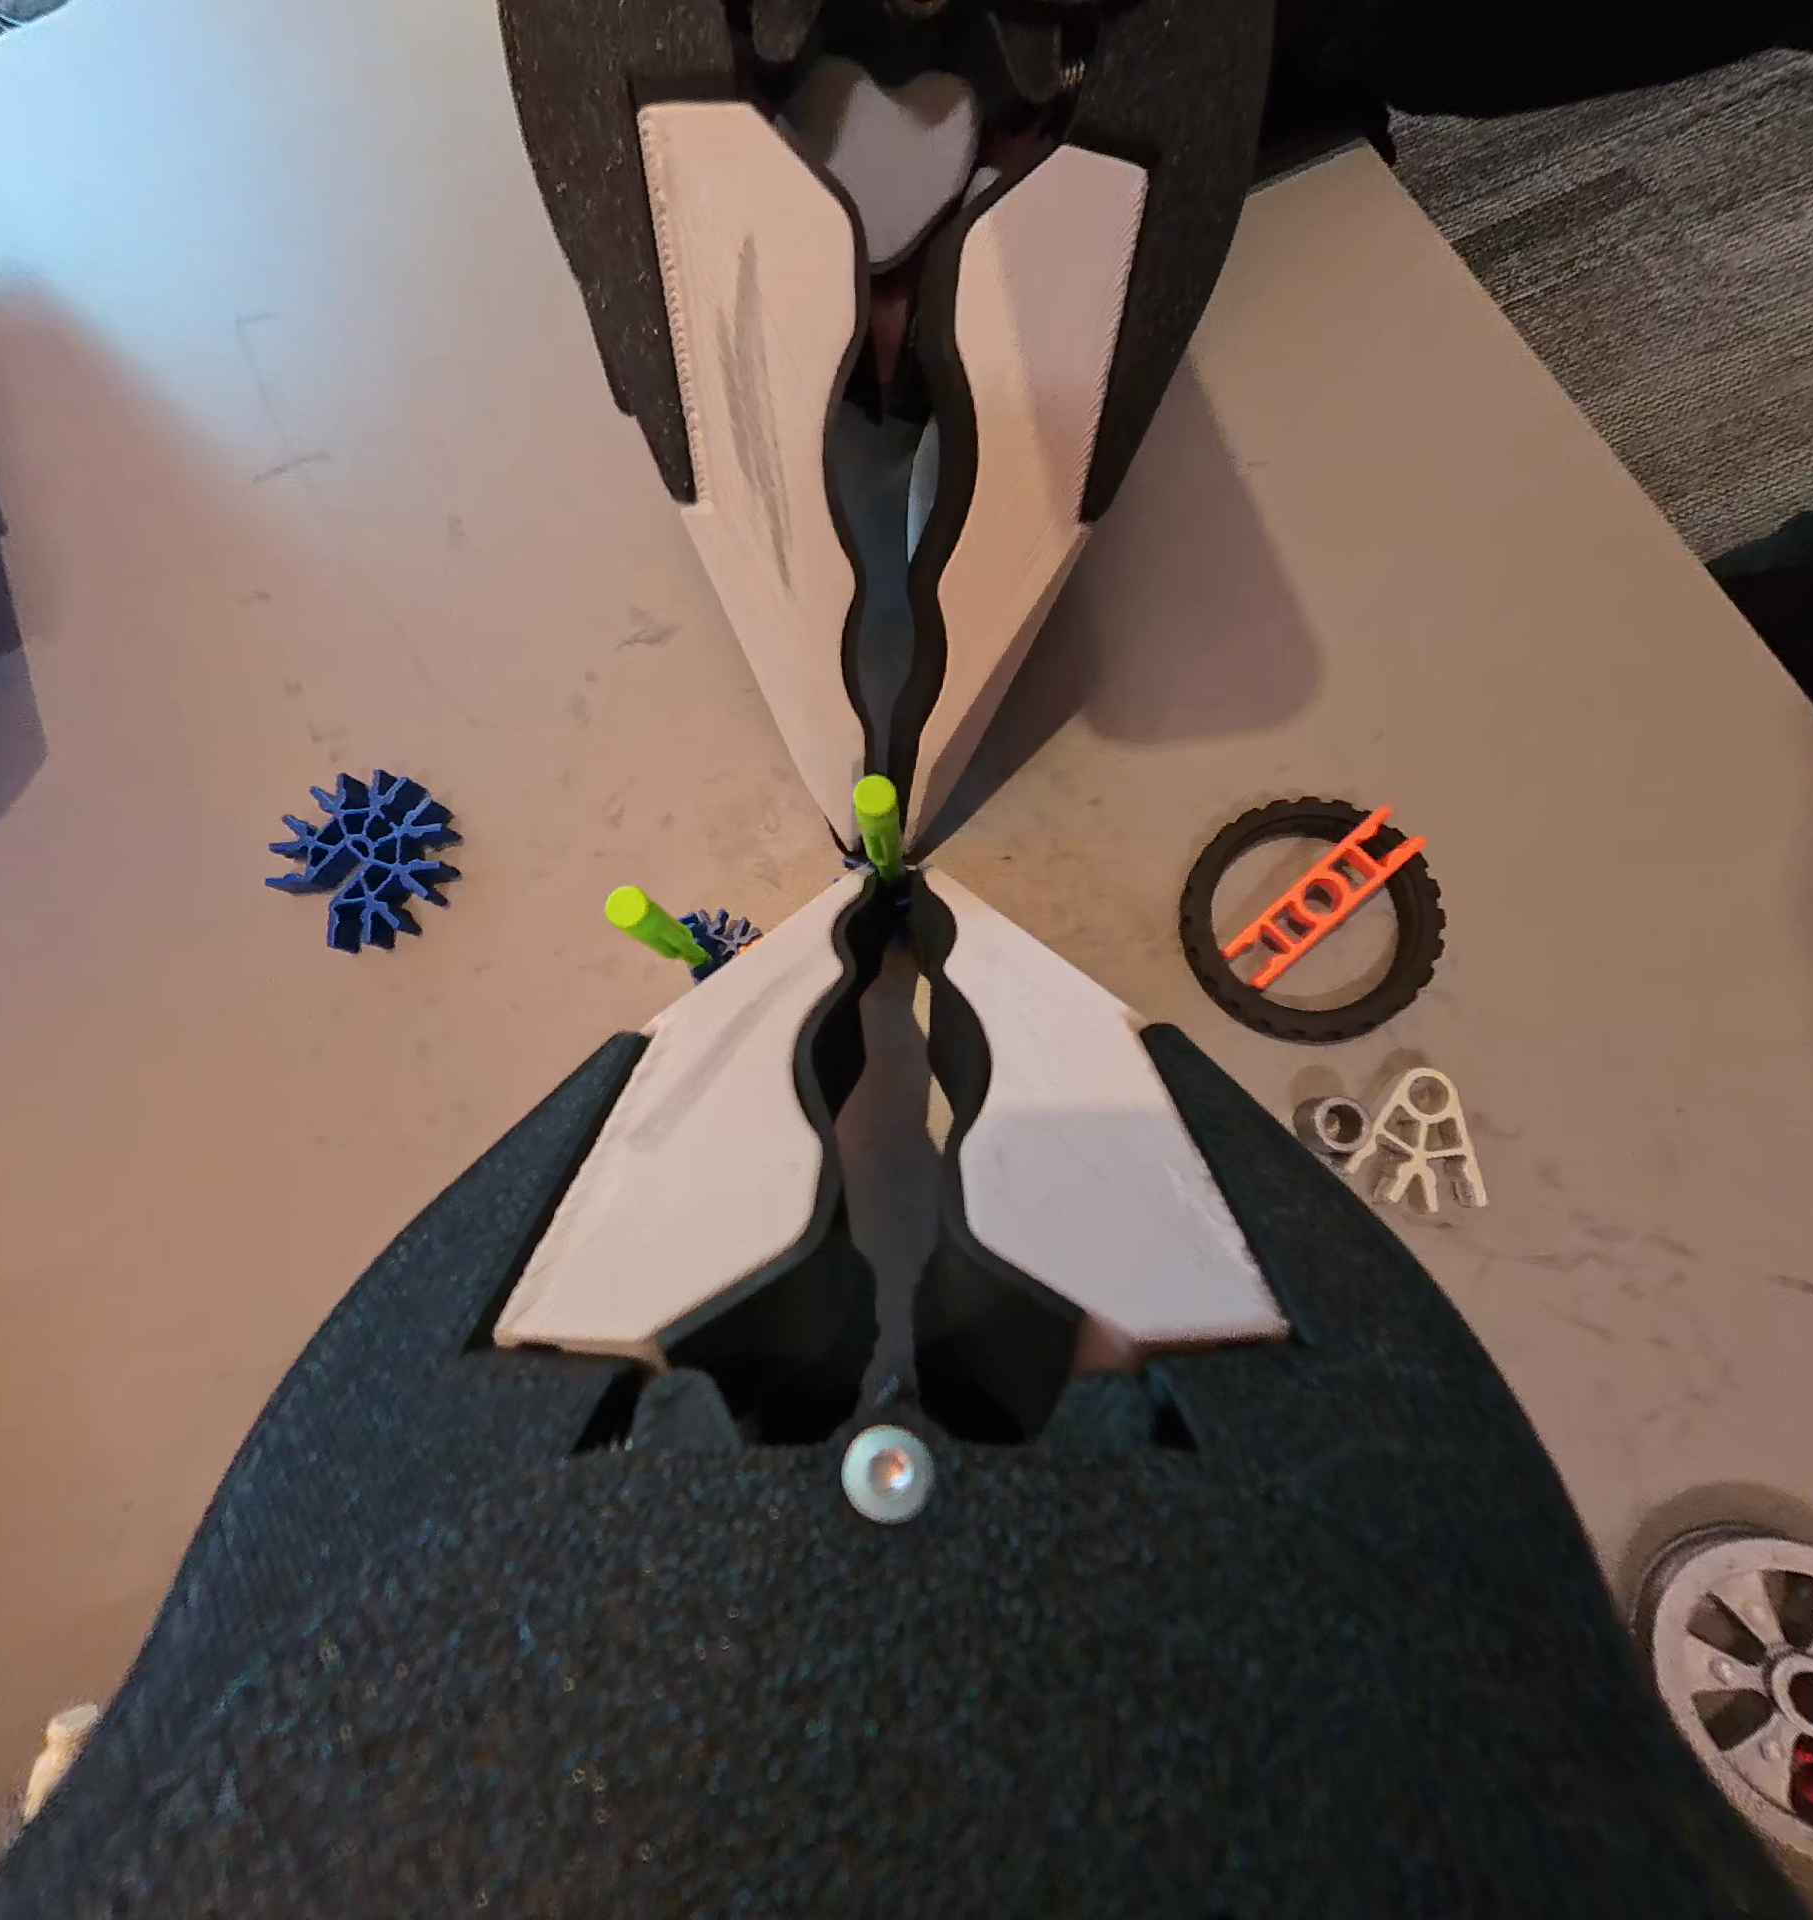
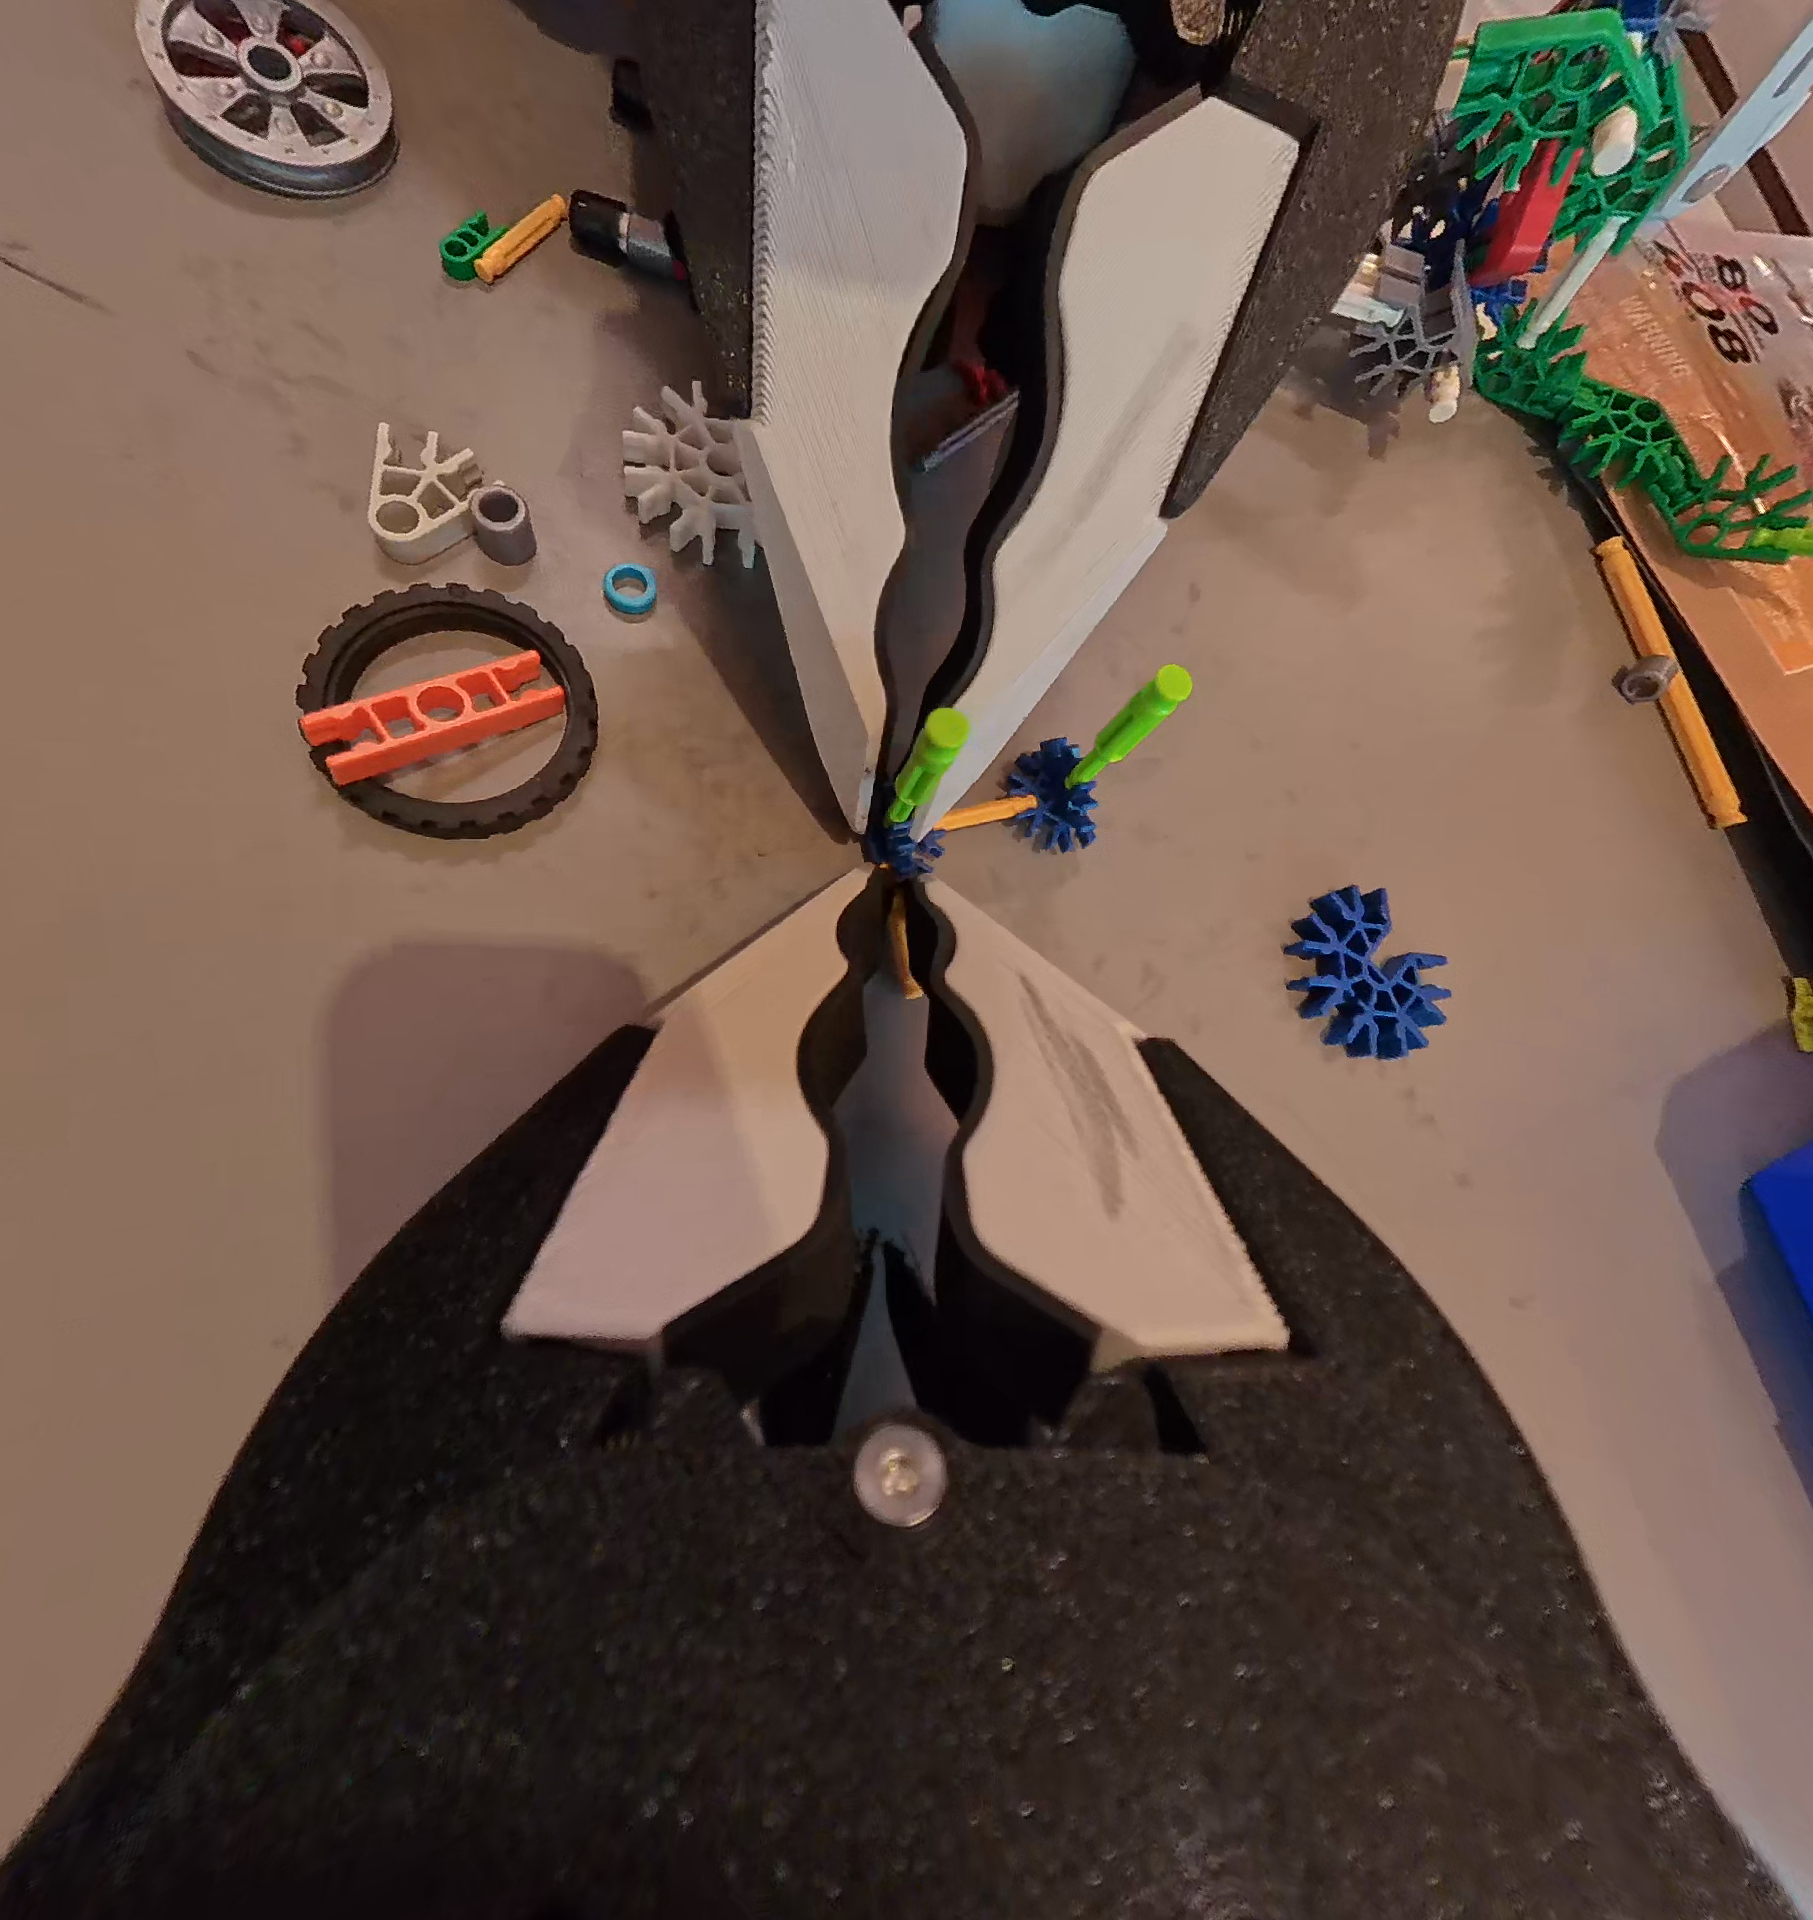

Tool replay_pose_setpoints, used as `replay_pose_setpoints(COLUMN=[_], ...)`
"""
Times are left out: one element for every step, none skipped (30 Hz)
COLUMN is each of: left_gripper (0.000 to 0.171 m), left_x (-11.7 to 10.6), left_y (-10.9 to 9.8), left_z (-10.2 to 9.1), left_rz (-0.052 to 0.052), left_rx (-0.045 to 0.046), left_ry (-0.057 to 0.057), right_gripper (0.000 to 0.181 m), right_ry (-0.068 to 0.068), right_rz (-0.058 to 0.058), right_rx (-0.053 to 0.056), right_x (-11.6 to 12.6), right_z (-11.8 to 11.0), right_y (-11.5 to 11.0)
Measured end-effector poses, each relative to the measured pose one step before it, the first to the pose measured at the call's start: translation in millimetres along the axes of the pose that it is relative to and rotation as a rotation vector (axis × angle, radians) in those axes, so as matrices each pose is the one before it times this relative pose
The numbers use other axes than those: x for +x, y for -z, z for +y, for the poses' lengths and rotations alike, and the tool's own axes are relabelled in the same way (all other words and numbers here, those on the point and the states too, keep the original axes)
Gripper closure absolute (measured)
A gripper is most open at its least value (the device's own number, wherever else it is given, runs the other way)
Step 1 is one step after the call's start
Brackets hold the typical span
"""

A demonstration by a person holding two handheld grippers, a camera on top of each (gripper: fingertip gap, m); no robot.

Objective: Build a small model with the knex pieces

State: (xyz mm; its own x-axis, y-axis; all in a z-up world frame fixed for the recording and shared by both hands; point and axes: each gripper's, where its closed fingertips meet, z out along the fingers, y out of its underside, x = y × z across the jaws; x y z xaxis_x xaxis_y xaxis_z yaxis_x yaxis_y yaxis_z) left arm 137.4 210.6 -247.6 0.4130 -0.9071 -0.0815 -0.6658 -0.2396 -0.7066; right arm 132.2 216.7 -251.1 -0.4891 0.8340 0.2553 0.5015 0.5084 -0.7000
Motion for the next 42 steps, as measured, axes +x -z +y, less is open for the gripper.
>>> replay_pose_setpoints(left_gripper=[0.171, 0.171, 0.171, 0.171, 0.171, 0.171, 0.171, 0.171, 0.171, 0.171, 0.171, 0.171, 0.171, 0.171, 0.171, 0.171, 0.171, 0.171, 0.171, 0.171, 0.171, 0.171, 0.171, 0.171, 0.171, 0.171, 0.171, 0.171, 0.171, 0.171, 0.171, 0.171, 0.171, 0.171, 0.171, 0.171, 0.171, 0.171, 0.171, 0.171, 0.171, 0.171], left_x=[-0.05, 0.07, 0.00, 0.11, -0.05, 0.07, -0.10, -0.35, 0.06, 0.24, 0.09, 0.04, 0.08, -0.04, 0.00, 0.14, 0.07, -0.10, 0.06, -0.02, 0.07, 0.03, -0.13, -0.26, -0.49, -0.18, -0.17, -0.19, 0.00, 0.01, -0.15, -0.03, -0.02, 0.06, -0.03, -0.14, -0.05, 0.01, 0.06, 0.08, 0.25, 0.01], left_y=[0.05, -0.03, 0.03, -0.04, 0.01, 0.05, 0.03, 0.04, 0.12, -0.03, -0.07, 0.18, 0.05, -0.08, 0.08, -0.02, 0.09, -0.01, -0.02, -0.07, 0.02, -0.01, -0.03, -0.11, -0.15, -0.11, 0.07, -0.03, 0.06, -0.08, 0.03, 0.02, -0.02, 0.04, -0.03, -0.01, -0.03, 0.08, -0.21, -0.10, 0.05, -0.09], left_z=[0.02, -0.10, 0.06, 0.00, 0.01, 0.04, 0.01, 0.17, 0.19, 0.13, 0.16, 0.23, -0.01, 0.06, 0.01, 0.09, -0.03, 0.07, -0.04, -0.07, 0.03, -0.11, -0.12, -0.10, -0.27, -0.09, -0.05, -0.09, -0.11, -0.03, -0.15, 0.00, -0.01, 0.01, -0.02, -0.02, -0.07, 0.08, -0.16, -0.13, -0.08, -0.06], left_rz=[0.0085, 0.0035, -0.0013, -0.0001, 0.0008, 0.0037, 0.0055, 0.0024, 0.0022, 0.0005, -0.0003, 0.0034, 0.0063, 0.0040, 0.0014, 0.0028, 0.0023, 0.0002, 0.0004, -0.0002, -0.0005, 0.0015, 0.0035, 0.0017, -0.0012, 0.0029, 0.0022, 0.0014, 0.0033, 0.0018, 0.0014, 0.0012, -0.0006, -0.0015, -0.0005, -0.0008, -0.0004, -0.0010, -0.0012, -0.0035, -0.0021, -0.0016], left_rx=[0.00493, 0.00382, -0.00082, -0.00079, -0.00009, 0.00063, -0.00054, -0.00157, 0.00312, 0.00343, -0.00174, -0.00026, 0.00206, 0.00069, -0.00103, 0.00063, 0.00019, -0.00116, 0.00027, 0.00001, -0.00035, -0.00022, 0.00017, 0.00038, -0.00004, 0.00043, 0.00017, 0.00107, 0.00084, -0.00057, 0.00069, 0.00030, -0.00026, 0.00013, -0.00016, 0.00012, 0.00047, -0.00027, -0.00090, -0.00246, -0.00090, 0.00104], left_ry=[0.0059, 0.0032, -0.0025, -0.0008, -0.0024, -0.0007, -0.0002, -0.0071, -0.0011, 0.0009, -0.0025, -0.0001, 0.0028, -0.0003, -0.0033, -0.0013, 0.0014, -0.0011, 0.0000, -0.0004, -0.0012, 0.0014, 0.0015, 0.0000, -0.0017, 0.0019, -0.0005, -0.0005, 0.0018, -0.0013, -0.0017, -0.0009, -0.0008, -0.0021, -0.0013, -0.0004, 0.0001, -0.0004, -0.0020, -0.0038, -0.0021, -0.0026], right_gripper=[0.181, 0.181, 0.181, 0.181, 0.181, 0.181, 0.181, 0.181, 0.181, 0.181, 0.180, 0.180, 0.180, 0.180, 0.180, 0.180, 0.180, 0.180, 0.180, 0.180, 0.180, 0.180, 0.180, 0.180, 0.181, 0.181, 0.181, 0.181, 0.181, 0.181, 0.181, 0.181, 0.181, 0.181, 0.181, 0.181, 0.181, 0.181, 0.181, 0.181, 0.181, 0.181], right_ry=[-0.0004, 0.0001, 0.0010, 0.0000, 0.0011, 0.0037, 0.0004, -0.0041, -0.0036, -0.0002, -0.0056, -0.0107, -0.0047, 0.0003, -0.0015, -0.0007, 0.0012, 0.0008, -0.0002, 0.0016, 0.0019, 0.0034, 0.0058, 0.0004, -0.0023, -0.0023, 0.0036, 0.0048, 0.0025, 0.0077, 0.0107, 0.0124, 0.0146, 0.0145, 0.0155, 0.0188, 0.0208, 0.0211, 0.0150, 0.0103, 0.0104, 0.0093], right_rz=[-0.0070, -0.0081, -0.0097, -0.0094, -0.0045, 0.0002, 0.0000, 0.0006, 0.0037, 0.0002, -0.0102, -0.0161, -0.0133, -0.0081, -0.0075, -0.0089, -0.0071, -0.0056, -0.0056, -0.0043, -0.0047, -0.0056, -0.0049, -0.0068, -0.0062, -0.0053, -0.0023, 0.0002, -0.0007, -0.0004, -0.0021, -0.0016, 0.0026, 0.0028, 0.0011, 0.0057, 0.0108, 0.0129, 0.0096, 0.0064, 0.0065, 0.0062], right_rx=[0.0009, 0.0016, 0.0019, 0.0010, 0.0005, 0.0004, 0.0001, -0.0007, -0.0021, -0.0007, 0.0012, 0.0005, 0.0009, 0.0015, 0.0016, 0.0013, 0.0012, 0.0013, 0.0014, 0.0010, 0.0009, 0.0004, 0.0000, 0.0006, 0.0006, -0.0003, -0.0009, -0.0011, -0.0025, -0.0061, -0.0081, -0.0121, -0.0167, -0.0156, -0.0138, -0.0192, -0.0231, -0.0196, -0.0129, -0.0110, -0.0144, -0.0108], right_x=[0.04, 0.00, -0.05, -0.13, -0.05, -0.01, 0.02, -0.08, -0.14, -0.35, -0.19, -0.29, -0.35, -0.15, -0.26, -0.36, 0.09, 0.26, 0.07, 0.14, 0.04, 0.11, 0.24, 0.42, 0.54, 0.35, 0.21, 0.18, 0.11, 0.11, 0.05, 0.01, 0.07, 0.06, 0.04, 0.15, 0.17, 0.41, 0.13, -0.02, -0.14, -0.05], right_z=[-0.06, -0.10, -0.16, -0.08, -0.09, 0.00, -0.02, 0.10, 0.38, 0.28, 0.25, 0.16, 0.14, 0.10, -0.03, -0.04, 0.09, 0.08, 0.07, 0.15, 0.05, 0.08, 0.14, 0.24, 0.12, 0.21, 0.12, -0.05, 0.03, -0.06, -0.16, -0.04, -0.01, 0.01, 0.08, 0.08, -0.11, 0.05, 0.08, -0.04, 0.05, 0.00], right_y=[-0.09, -0.11, -0.03, -0.12, -0.08, -0.01, -0.01, 0.01, 0.08, 0.07, 0.10, 0.10, 0.13, 0.11, 0.15, 0.11, 0.08, 0.09, 0.12, 0.08, 0.13, -0.03, 0.03, 0.14, 0.12, 0.08, 0.00, -0.09, -0.02, 0.00, -0.07, -0.01, -0.05, -0.01, -0.09, 0.07, -0.14, -0.18, -0.12, -0.05, 0.02, -0.06])
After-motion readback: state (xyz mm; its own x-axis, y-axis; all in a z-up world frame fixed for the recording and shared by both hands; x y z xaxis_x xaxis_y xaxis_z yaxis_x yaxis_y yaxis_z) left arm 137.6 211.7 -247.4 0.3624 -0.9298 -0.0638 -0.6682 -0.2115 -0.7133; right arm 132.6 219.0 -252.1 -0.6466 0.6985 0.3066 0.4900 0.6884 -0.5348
